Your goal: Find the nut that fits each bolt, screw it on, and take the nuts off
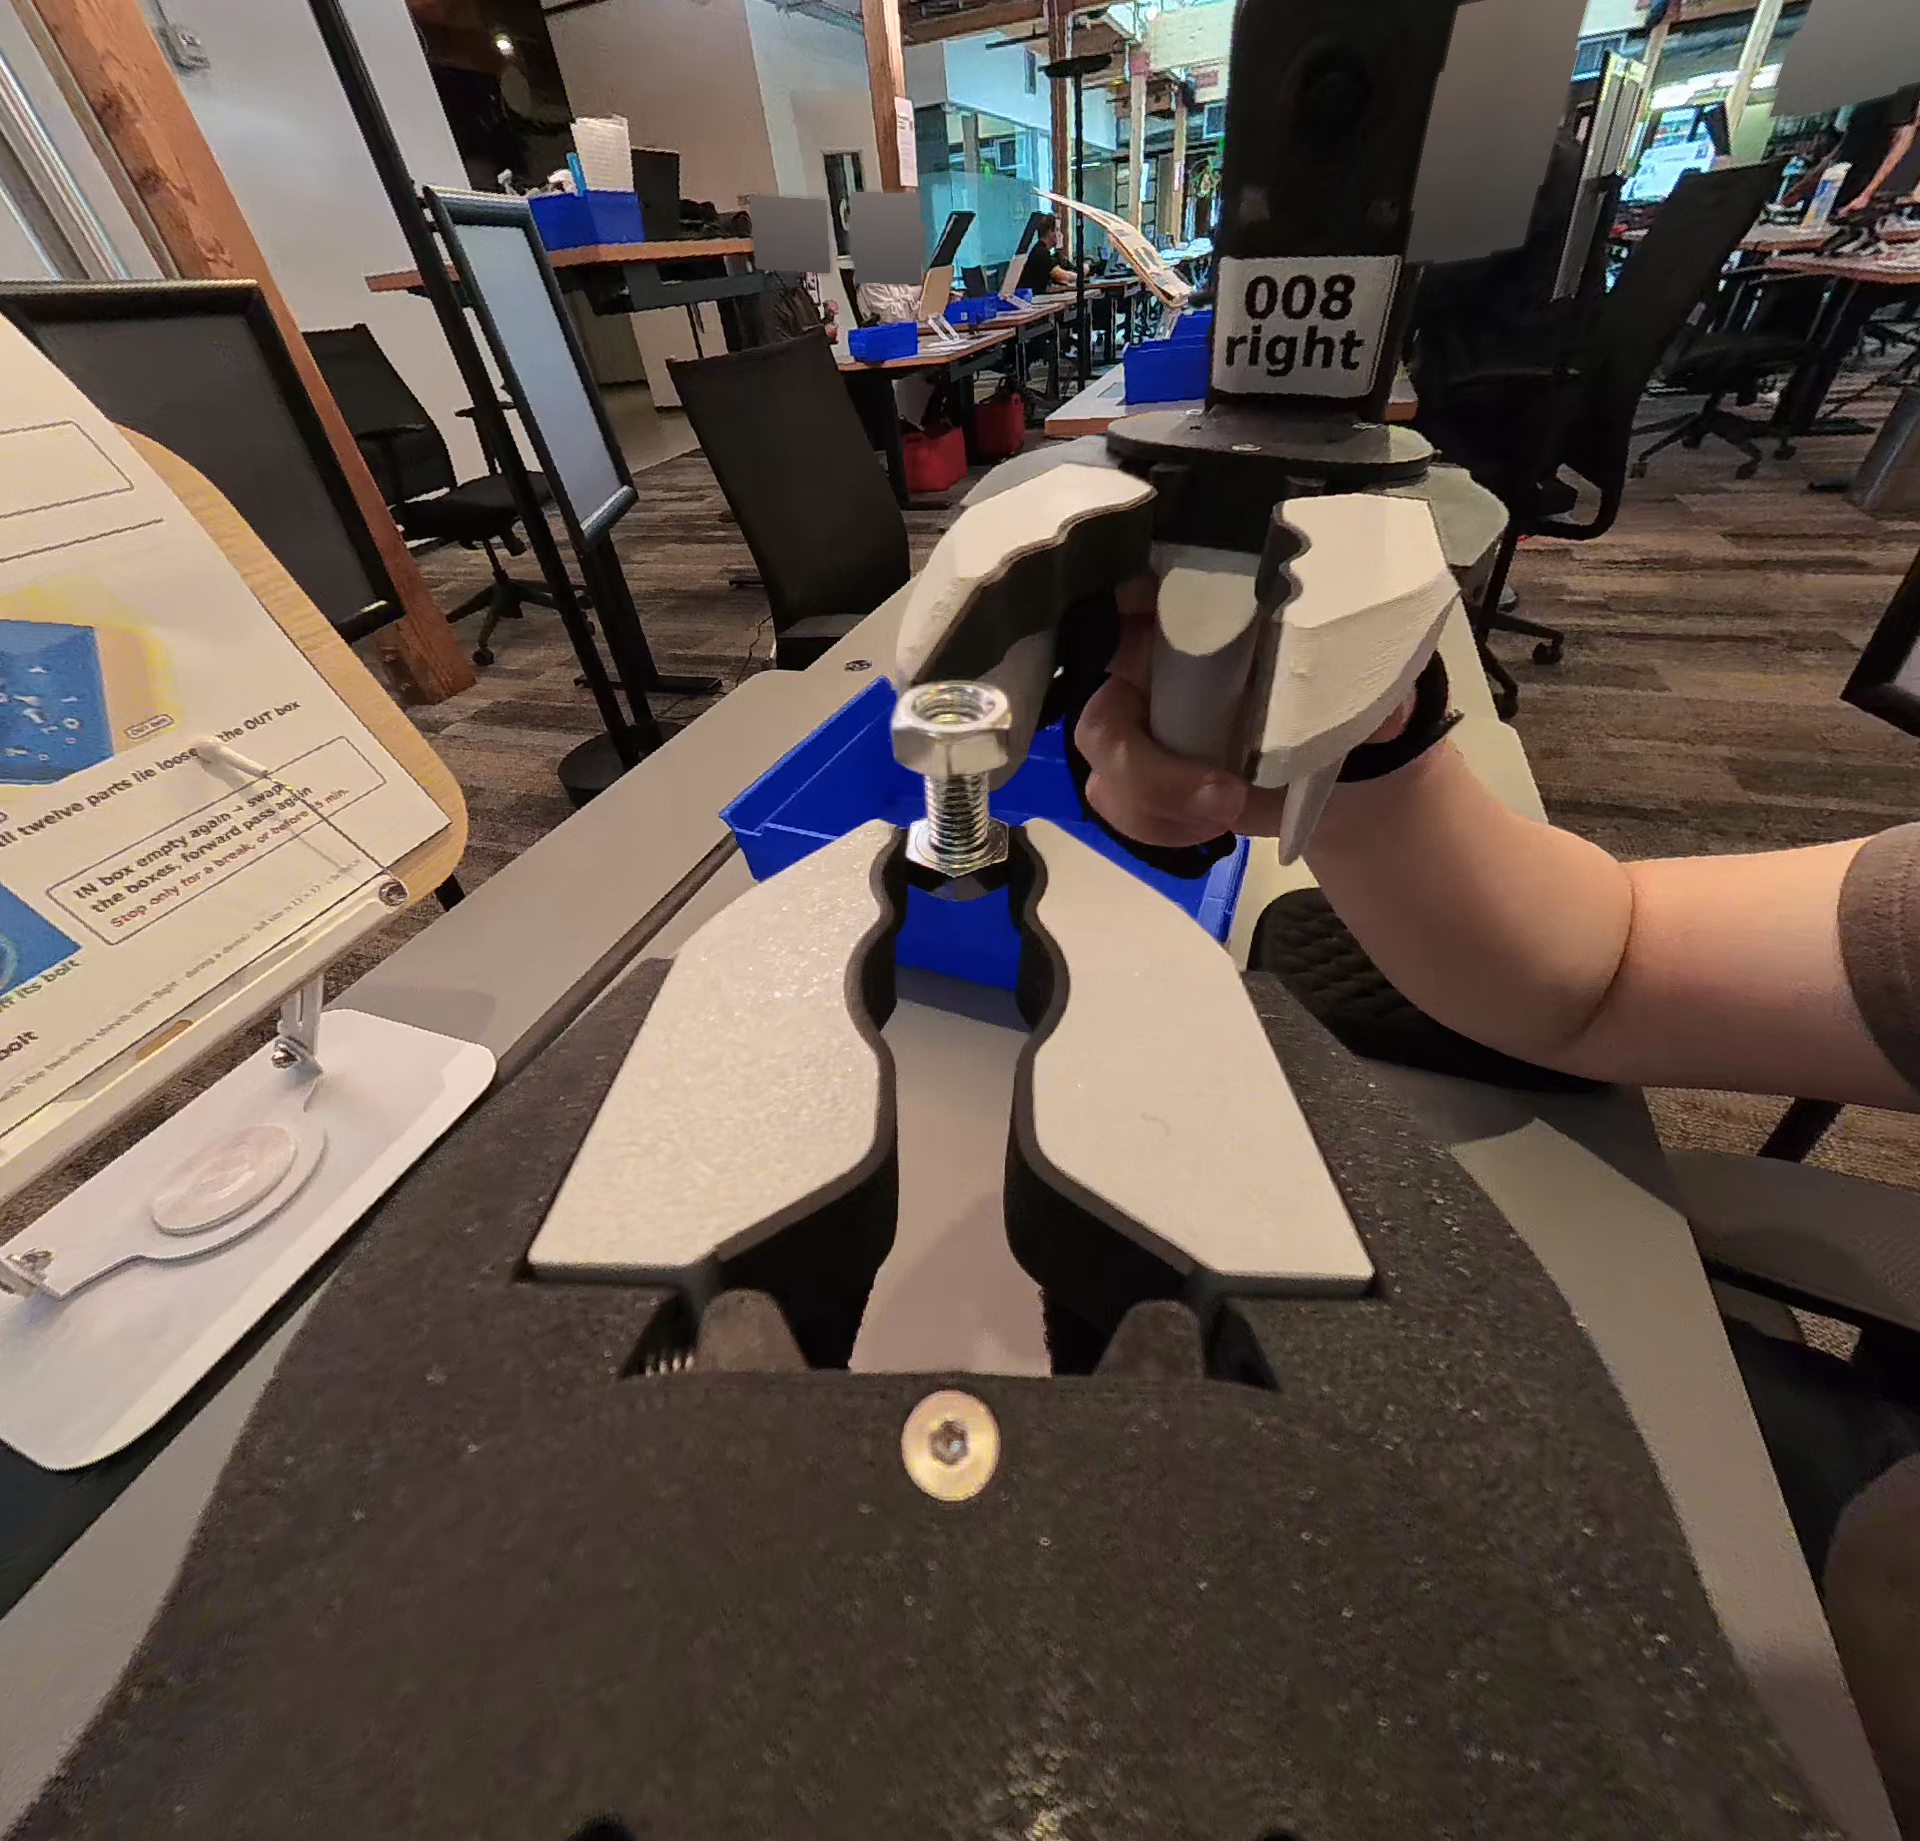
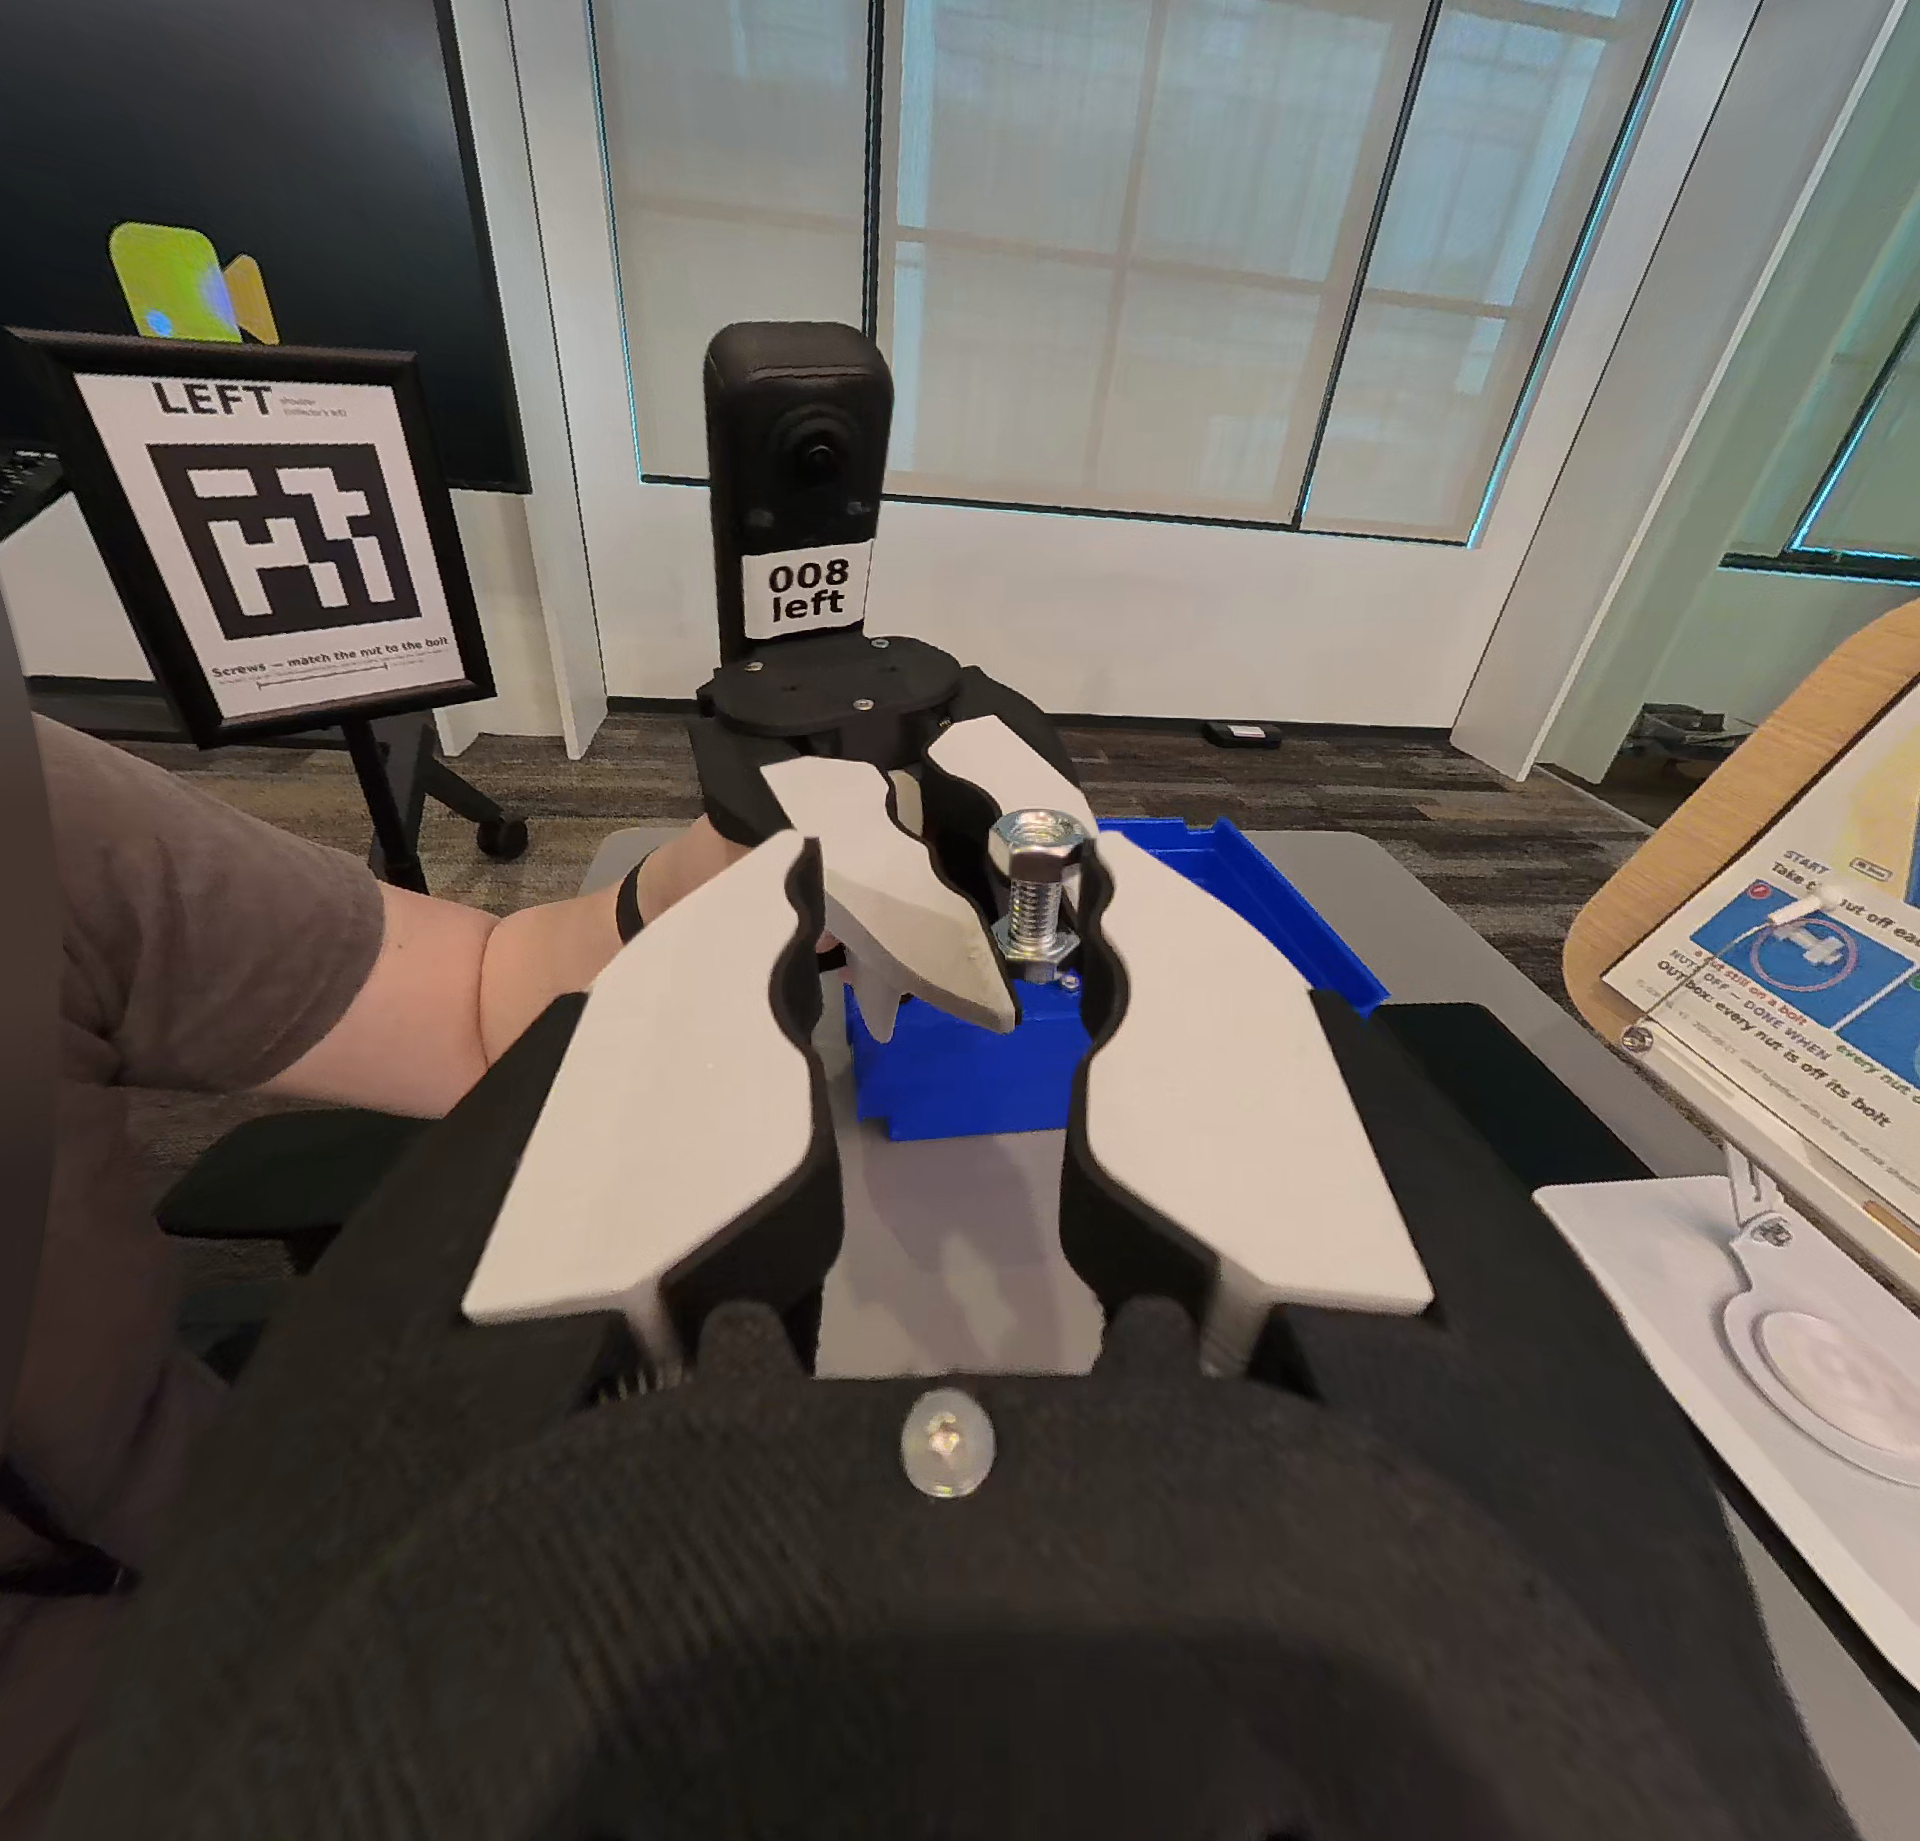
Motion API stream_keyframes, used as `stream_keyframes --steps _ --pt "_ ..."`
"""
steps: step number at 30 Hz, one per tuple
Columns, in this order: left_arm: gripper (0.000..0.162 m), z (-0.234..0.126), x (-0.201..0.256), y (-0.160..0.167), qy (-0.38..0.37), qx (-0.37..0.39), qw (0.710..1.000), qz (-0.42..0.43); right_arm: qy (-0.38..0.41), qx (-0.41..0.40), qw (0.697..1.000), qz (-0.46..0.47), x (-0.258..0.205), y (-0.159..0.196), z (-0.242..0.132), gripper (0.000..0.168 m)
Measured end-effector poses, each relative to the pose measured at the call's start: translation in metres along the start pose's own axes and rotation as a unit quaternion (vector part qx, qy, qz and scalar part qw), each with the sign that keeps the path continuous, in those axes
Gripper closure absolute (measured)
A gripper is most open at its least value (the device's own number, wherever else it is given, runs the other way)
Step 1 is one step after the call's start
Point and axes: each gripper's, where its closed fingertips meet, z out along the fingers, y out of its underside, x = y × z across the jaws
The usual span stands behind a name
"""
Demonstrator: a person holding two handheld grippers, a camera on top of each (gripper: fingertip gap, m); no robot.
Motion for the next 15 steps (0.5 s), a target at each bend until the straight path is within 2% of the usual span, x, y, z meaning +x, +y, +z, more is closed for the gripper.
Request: stream_keyframes --steps 10,15 --pt "0.144 0.003 0.004 0.000 0.004 0.001 1.000 0.005 0.005 0.000 1.000 -0.013 -0.001 0.004 0.006 0.116" --pt "0.144 -0.005 -0.005 -0.005 -0.004 0.012 1.000 -0.009 0.007 -0.003 1.000 -0.024 -0.003 0.000 0.002 0.121"
